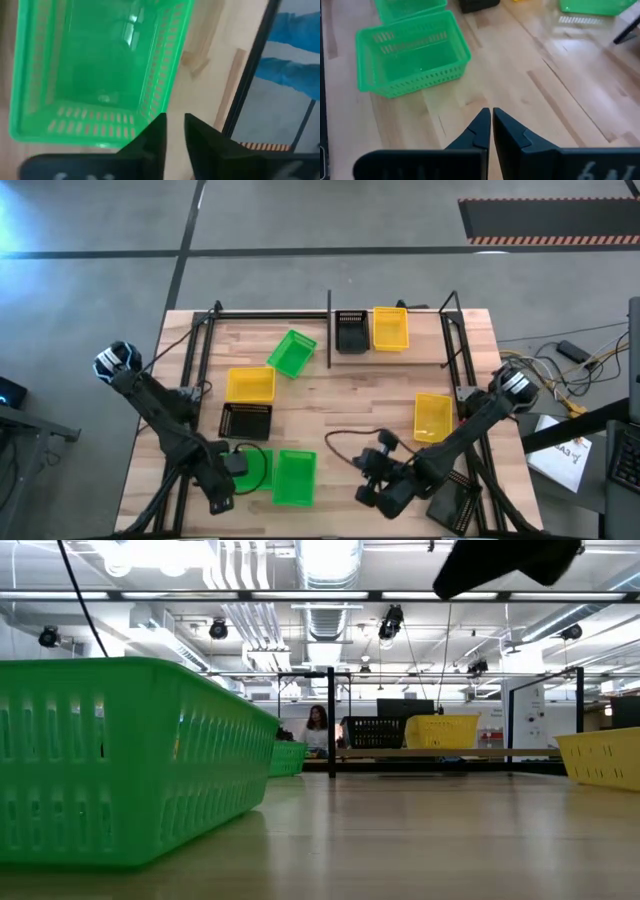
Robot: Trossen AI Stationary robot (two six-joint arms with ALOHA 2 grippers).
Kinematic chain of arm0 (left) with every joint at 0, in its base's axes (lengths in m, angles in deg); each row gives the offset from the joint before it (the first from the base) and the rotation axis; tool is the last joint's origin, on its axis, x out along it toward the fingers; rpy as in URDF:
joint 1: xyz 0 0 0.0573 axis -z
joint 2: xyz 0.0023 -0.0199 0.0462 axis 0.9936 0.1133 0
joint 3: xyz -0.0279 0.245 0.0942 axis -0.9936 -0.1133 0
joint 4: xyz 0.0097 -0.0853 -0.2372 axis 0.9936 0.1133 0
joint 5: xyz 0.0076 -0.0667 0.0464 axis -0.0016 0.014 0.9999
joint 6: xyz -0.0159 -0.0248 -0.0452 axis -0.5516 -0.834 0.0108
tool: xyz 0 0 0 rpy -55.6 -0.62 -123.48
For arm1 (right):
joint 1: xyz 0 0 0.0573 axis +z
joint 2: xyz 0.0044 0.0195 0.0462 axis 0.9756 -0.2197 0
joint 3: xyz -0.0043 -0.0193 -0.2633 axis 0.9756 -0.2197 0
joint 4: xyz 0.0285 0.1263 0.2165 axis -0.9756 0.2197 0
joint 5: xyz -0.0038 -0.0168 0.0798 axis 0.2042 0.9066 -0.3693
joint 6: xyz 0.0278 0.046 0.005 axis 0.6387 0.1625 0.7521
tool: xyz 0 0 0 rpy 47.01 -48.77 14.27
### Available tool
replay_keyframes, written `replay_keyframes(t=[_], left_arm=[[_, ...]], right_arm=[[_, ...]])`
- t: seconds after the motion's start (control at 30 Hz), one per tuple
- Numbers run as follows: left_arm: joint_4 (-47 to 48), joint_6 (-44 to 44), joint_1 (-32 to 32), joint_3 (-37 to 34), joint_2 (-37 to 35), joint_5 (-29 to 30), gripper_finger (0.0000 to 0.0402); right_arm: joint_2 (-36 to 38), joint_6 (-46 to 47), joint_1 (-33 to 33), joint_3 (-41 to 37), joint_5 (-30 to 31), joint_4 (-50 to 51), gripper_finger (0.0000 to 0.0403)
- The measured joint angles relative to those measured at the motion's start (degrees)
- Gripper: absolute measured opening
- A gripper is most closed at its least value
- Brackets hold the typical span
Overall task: Stack baskets on shelf by color
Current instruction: Put the bottom right green bin on the shelf
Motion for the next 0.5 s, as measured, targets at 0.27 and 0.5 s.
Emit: replay_keyframes(t=[0.27, 0.5], left_arm=[[-3.0, -6.21, 1.99, -1.11, -1.42, 0.25, 0.0145], [-13.06, -6.23, 3.58, -1.68, -1.22, 4.8, 0.0155]], right_arm=[[-9.73, -17.02, -1.17, 12.04, -8.77, -5.98, 0.0061], [-19.53, -31.84, -5.63, 20.64, -26.08, -15.18, 0.0151]])
